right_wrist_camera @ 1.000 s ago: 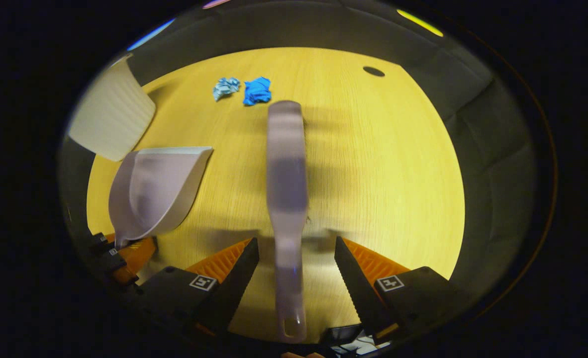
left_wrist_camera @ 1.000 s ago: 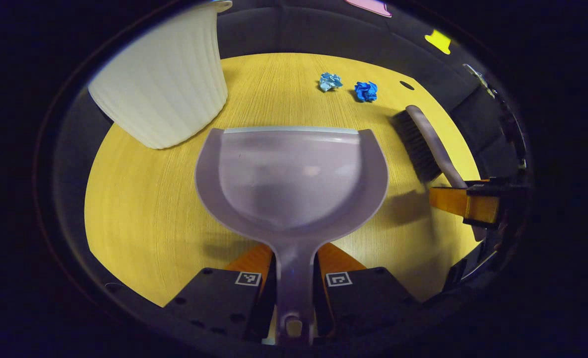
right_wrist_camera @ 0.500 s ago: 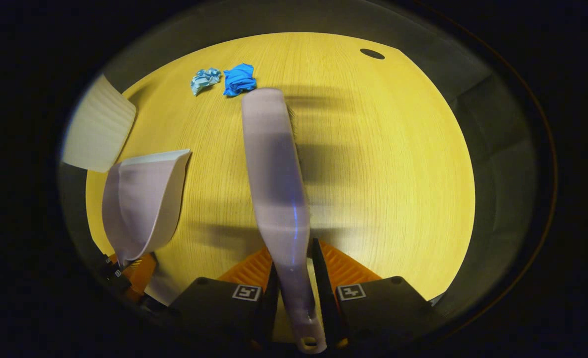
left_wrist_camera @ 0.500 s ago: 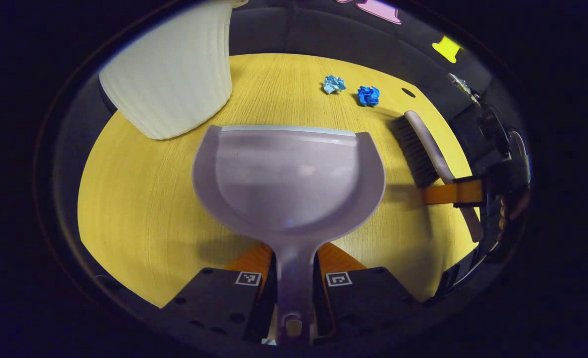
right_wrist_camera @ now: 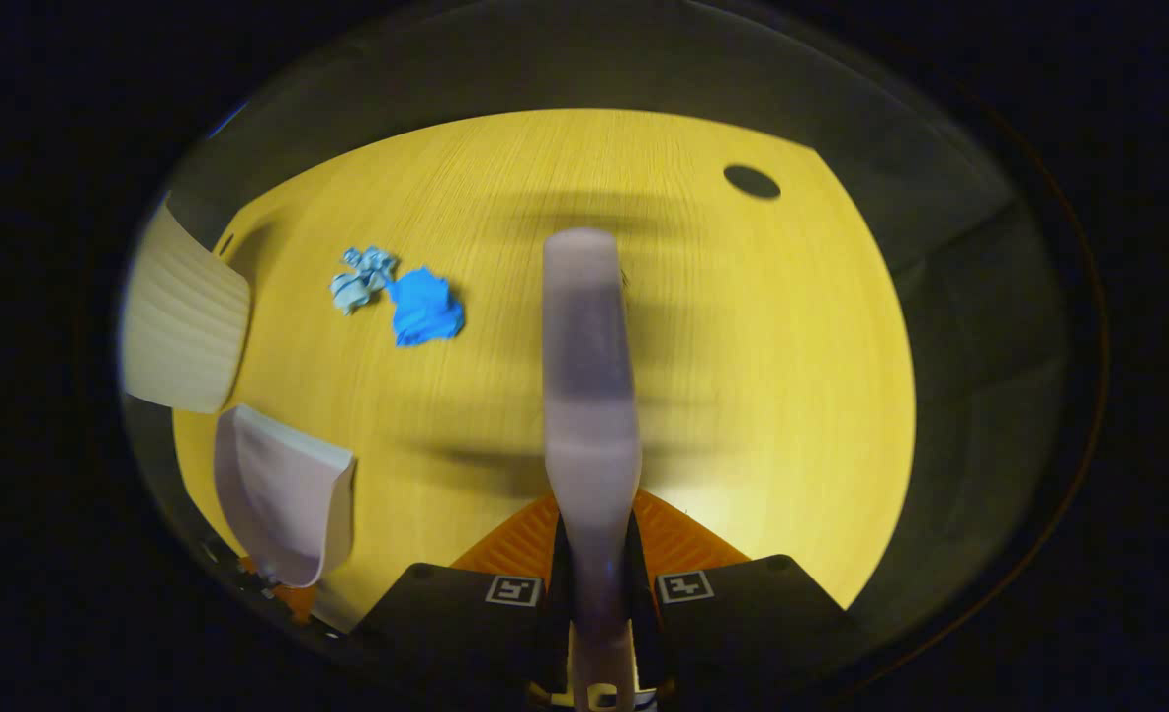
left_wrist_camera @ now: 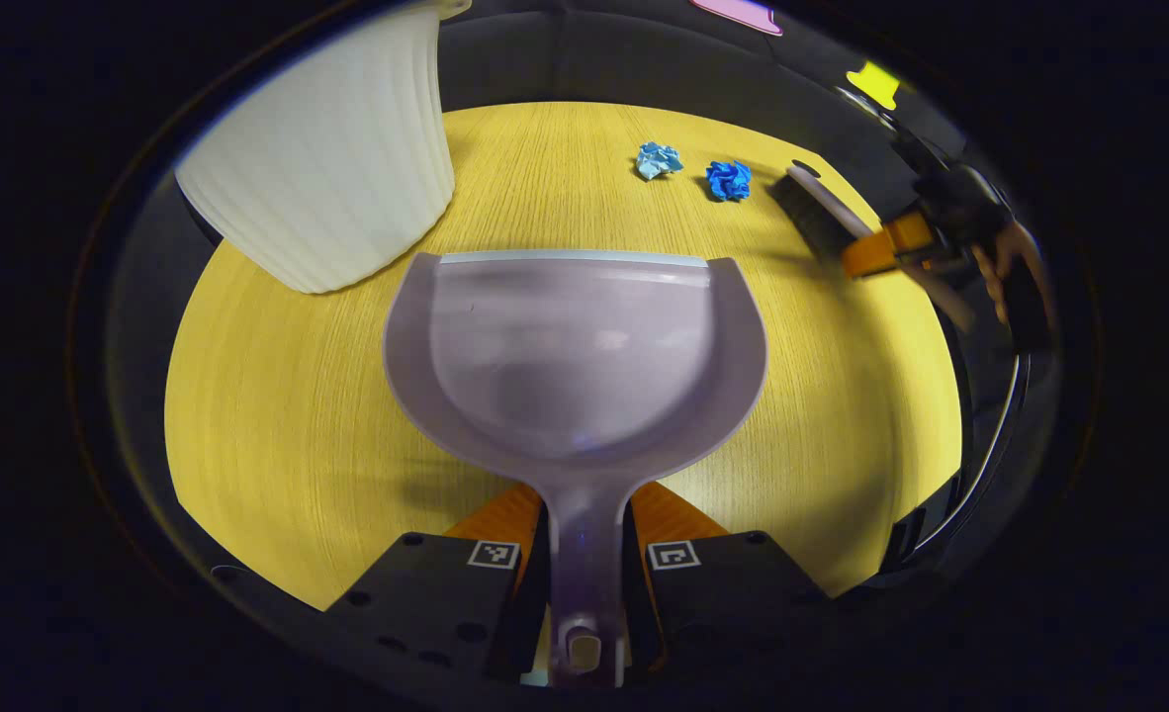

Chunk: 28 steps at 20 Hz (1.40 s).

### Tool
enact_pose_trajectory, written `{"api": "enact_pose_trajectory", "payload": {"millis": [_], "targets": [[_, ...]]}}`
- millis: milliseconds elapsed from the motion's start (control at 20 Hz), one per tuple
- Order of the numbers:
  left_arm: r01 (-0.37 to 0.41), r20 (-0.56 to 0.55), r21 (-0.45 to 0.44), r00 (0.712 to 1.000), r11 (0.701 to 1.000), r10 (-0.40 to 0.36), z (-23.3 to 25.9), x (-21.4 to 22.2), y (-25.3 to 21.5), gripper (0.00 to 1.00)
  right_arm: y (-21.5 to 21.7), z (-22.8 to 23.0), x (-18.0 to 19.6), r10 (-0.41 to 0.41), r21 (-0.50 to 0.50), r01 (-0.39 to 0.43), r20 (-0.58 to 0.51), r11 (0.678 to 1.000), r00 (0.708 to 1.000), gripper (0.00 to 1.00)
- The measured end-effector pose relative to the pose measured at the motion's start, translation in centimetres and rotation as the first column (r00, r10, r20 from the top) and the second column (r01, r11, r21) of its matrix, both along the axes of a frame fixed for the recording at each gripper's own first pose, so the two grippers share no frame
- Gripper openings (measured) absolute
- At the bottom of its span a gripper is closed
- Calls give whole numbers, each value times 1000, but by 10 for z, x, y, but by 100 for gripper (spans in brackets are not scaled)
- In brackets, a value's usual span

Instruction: Pick up the small broom and dustpan from the desktop, sweep the trash into the dustpan with the broom, and then empty the trash into the garbage bin.

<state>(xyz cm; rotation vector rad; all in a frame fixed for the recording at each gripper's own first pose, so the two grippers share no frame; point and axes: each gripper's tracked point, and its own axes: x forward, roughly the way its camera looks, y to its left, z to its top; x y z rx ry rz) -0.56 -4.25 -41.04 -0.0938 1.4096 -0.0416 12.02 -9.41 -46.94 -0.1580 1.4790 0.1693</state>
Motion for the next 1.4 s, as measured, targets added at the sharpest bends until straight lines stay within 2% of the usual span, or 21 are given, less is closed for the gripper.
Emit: {"api": "enact_pose_trajectory", "payload": {"millis": [100,250,300,350,450,500,550,650,700,850,950,1050,1100,1150,1200,1250,1300,1400], "targets": [[3,-11,-3,1000,1000,-3,-2,-3,0,31,-5,-5,38,138,-66,-136,23,988,990,28],[10,-23,-5,1000,1000,-10,-3,-6,0,31,24,-26,61,209,-2,-209,-2,978,978,28],[12,-27,-5,1000,1000,-12,-4,-6,1,31,32,-34,57,266,-8,-266,-15,964,964,28],[9,-34,-3,999,1000,-9,-4,-7,1,31,37,-37,52,360,-26,-361,-44,932,932,28],[-4,-30,-6,1000,1000,4,-5,-6,-1,31,53,-36,61,574,-59,-572,3,818,819,28],[0,-26,2,1000,1000,0,-6,-7,-1,31,61,-32,60,626,-60,-625,-7,778,780,28],[3,-28,6,1000,1000,-3,-7,-7,-2,31,71,-25,57,650,-42,-650,-18,758,759,28],[-2,-23,-1,1000,1000,2,-7,-6,-2,31,98,-11,36,663,76,-659,-54,748,747,27],[-3,-19,-6,1000,1000,3,-7,-7,-2,31,109,-10,24,700,110,-692,-61,714,712,27],[3,-16,-9,1000,1000,-3,-6,-7,-1,31,117,0,-13,838,179,-819,-81,545,540,28],[3,-12,-9,1000,1000,-4,-6,-7,-1,31,116,8,-34,901,203,-878,-96,433,423,28],[2,-6,-6,1000,1000,-2,-6,-6,0,31,112,18,-47,934,227,-906,-109,358,341,28],[-2,-3,-7,1000,1000,2,-6,-8,0,31,108,24,-54,945,235,-915,-106,327,311,28],[-6,4,-9,1000,1000,6,-5,-6,0,31,98,30,-63,950,267,-912,-118,312,290,28],[-8,10,-10,1000,1000,8,-6,-7,0,32,90,34,-66,952,298,-905,-113,305,284,28],[-6,19,-12,1000,1000,6,-5,-6,0,31,85,31,-54,948,282,-905,-89,320,307,28],[-1,29,-11,1000,1000,1,-6,-7,0,31,84,29,-39,931,235,-901,-85,365,355,28],[0,29,-15,1000,1000,1,-6,-8,0,31,78,11,10,847,144,-834,-87,532,525,28]]}}
